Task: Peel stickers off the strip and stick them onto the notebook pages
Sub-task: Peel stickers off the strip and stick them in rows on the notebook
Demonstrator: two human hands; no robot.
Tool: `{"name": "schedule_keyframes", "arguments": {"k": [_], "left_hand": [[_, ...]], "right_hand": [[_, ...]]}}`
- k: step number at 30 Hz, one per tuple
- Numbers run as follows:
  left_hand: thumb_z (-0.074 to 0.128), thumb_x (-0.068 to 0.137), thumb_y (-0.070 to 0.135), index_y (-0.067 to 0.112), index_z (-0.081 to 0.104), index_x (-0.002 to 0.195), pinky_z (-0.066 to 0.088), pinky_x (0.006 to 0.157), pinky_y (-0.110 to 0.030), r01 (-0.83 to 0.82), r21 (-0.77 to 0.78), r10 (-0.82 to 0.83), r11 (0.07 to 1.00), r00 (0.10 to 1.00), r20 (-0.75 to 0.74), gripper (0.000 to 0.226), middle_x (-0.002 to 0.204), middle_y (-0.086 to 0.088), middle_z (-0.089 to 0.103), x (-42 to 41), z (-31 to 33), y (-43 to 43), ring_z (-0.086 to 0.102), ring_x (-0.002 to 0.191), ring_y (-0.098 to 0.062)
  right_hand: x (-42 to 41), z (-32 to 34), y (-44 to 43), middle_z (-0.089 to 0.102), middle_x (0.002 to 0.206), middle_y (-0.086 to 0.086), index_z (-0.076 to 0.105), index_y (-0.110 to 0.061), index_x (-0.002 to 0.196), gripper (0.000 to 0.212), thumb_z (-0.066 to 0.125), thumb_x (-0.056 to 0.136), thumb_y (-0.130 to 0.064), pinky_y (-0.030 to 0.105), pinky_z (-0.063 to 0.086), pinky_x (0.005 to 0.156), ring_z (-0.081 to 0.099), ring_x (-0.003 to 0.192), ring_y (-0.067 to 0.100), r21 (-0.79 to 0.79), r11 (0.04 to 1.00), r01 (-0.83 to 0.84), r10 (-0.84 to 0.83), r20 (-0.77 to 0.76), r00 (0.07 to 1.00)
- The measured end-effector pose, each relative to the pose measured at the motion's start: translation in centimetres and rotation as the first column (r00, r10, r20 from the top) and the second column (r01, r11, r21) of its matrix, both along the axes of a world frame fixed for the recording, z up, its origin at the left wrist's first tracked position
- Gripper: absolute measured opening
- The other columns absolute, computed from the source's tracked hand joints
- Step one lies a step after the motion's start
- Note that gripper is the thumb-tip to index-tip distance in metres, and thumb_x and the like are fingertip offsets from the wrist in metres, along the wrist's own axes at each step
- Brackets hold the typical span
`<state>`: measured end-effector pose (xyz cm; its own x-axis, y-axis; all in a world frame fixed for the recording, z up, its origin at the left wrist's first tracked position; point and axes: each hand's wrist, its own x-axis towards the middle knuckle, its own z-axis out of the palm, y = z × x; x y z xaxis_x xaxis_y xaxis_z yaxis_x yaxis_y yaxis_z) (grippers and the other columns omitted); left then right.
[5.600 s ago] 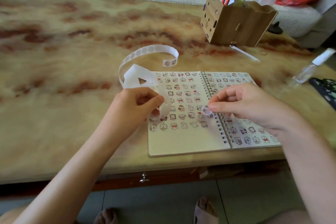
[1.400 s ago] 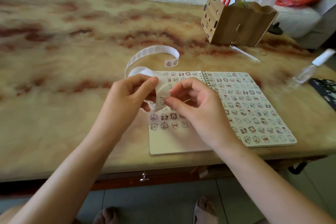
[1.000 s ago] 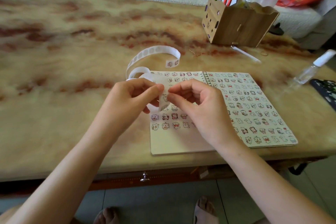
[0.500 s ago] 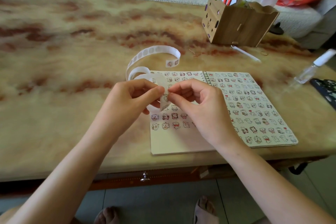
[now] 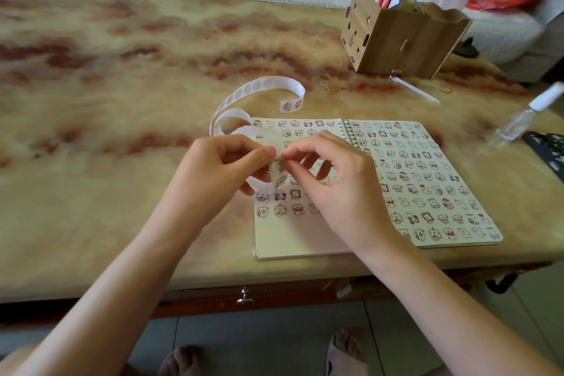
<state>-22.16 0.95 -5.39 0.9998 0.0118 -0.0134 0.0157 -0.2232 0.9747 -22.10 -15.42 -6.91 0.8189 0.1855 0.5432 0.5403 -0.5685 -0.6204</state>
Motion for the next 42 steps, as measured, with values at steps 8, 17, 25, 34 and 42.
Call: {"name": "schedule_keyframes", "arguments": {"k": [8,17,25,34,42], "left_hand": [[0.066,0.085,0.019,0.014,0.072,0.072,0.049,0.052,-0.015,0.019,-0.033,-0.019,0.999,1.000,0.022,0.015,0.068,0.000,0.073,-0.2,0.3,-0.1,0.068,0.068,-0.006],[0.068,0.083,0.020,0.012,0.074,0.077,0.048,0.053,-0.014,0.041,-0.033,-0.038,0.999,0.996,0.080,0.011,0.071,-0.004,0.073,-0.2,0.3,-0.1,0.066,0.066,-0.003],[0.068,0.083,0.019,0.016,0.074,0.075,0.047,0.053,-0.013,0.036,-0.033,-0.033,0.999,0.997,0.074,0.011,0.068,-0.001,0.072,-0.3,0.3,-0.3,0.064,0.063,-0.001],[0.067,0.084,0.021,0.009,0.073,0.074,0.050,0.054,-0.016,-0.004,-0.058,0.003,0.998,1.000,-0.008,0.016,0.073,-0.006,0.073,0.0,0.0,-0.1,0.068,0.069,-0.010],[0.065,0.087,0.021,0.012,0.071,0.073,0.051,0.056,-0.016,-0.045,0.006,0.045,0.999,0.999,-0.020,0.018,0.065,-0.001,0.071,0.3,-0.4,0.3,0.066,0.062,-0.003]], "right_hand": [[-0.2,0.4,0.2,0.070,0.081,-0.006,0.072,-0.012,0.088,0.006,0.073,0.082,-0.008,0.012,0.045,0.066,0.061,0.072,0.009,0.121,0.993,-0.001,0.013,-0.102,0.995],[-0.1,0.9,0.2,0.070,0.076,-0.009,0.071,-0.019,0.084,0.008,0.075,0.081,-0.012,0.011,0.045,0.061,0.063,0.068,0.002,0.311,0.951,-0.004,0.106,-0.312,0.944],[-0.1,1.1,0.1,0.070,0.073,-0.007,0.071,-0.019,0.080,0.005,0.076,0.079,-0.017,0.012,0.045,0.059,0.060,0.065,0.001,0.342,0.939,0.030,0.117,-0.400,0.909],[-0.5,1.2,0.2,0.059,0.082,-0.014,0.068,-0.018,0.085,0.005,0.072,0.083,-0.021,0.017,0.044,0.069,0.052,0.075,0.008,0.105,0.994,0.003,0.026,-0.271,0.962],[-1.2,2.2,-0.1,0.067,0.074,-0.009,0.069,-0.017,0.082,0.003,0.073,0.082,-0.016,0.018,0.048,0.064,0.056,0.066,0.003,0.238,0.969,-0.072,0.164,-0.395,0.904]]}}
